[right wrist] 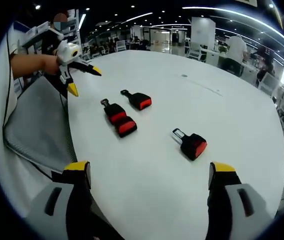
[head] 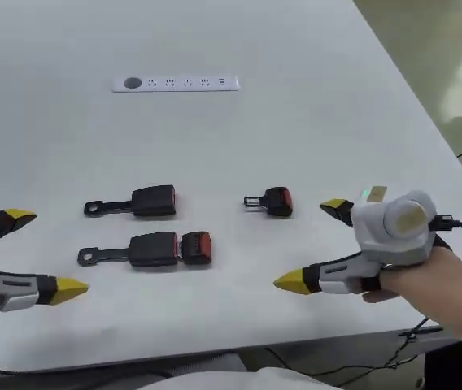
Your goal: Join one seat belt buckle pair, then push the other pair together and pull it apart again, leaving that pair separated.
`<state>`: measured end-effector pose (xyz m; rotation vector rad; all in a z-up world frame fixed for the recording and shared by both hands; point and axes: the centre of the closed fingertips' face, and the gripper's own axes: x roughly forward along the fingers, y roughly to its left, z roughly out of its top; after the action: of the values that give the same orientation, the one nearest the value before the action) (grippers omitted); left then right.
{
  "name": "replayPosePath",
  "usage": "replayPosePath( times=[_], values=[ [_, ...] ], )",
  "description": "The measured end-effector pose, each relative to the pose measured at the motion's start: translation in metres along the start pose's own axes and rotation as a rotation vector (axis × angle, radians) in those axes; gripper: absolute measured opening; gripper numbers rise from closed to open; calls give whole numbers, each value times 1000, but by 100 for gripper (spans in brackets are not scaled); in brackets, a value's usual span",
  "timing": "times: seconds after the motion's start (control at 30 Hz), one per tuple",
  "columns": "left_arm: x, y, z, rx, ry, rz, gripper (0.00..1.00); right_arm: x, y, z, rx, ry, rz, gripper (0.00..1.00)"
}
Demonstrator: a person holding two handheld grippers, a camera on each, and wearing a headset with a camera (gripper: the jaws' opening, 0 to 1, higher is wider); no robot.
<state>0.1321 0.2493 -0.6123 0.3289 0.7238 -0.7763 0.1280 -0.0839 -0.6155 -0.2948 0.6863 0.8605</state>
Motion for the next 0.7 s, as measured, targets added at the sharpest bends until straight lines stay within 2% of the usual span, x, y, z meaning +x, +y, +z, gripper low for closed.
replayPosePath(
  times=[0.07, 0.13, 0.27, 0.33, 0.37, 0.4, 0.47, 0.57, 0.63, 0.7],
  values=[
    [-4, 3, -5, -14, -6, 19, 100, -4, 2, 0, 0, -2, -7, 100],
    [-11, 8, -12, -17, -2, 56, 100, -7, 3, 0, 8, -5, -19, 100],
    [-16, 6, -23, -46, 10, 50, 100, -10, 3, -3, 16, -1, -41, 100],
    [-17, 5, -24, -52, 9, 52, 100, -11, 0, -2, 31, -8, -63, 100],
    [-16, 0, -23, -54, 7, 49, 100, -12, -2, -1, 33, -16, -78, 100],
    [-17, 1, -24, -57, 8, 49, 100, -15, -7, 1, 31, -26, -114, 100],
    [-16, 0, -24, -62, 6, 49, 100, -17, -5, 2, 34, -25, -111, 100],
    [-16, 2, -22, -51, -4, 78, 100, -22, 1, 5, 37, -28, -109, 100],
    [-17, -6, -24, -35, 8, 87, 100, -28, 1, 9, 43, -33, -109, 100],
    [-18, -7, -27, -53, 2, 78, 100, -34, -2, 13, 53, -51, -114, 100]
  ],
)
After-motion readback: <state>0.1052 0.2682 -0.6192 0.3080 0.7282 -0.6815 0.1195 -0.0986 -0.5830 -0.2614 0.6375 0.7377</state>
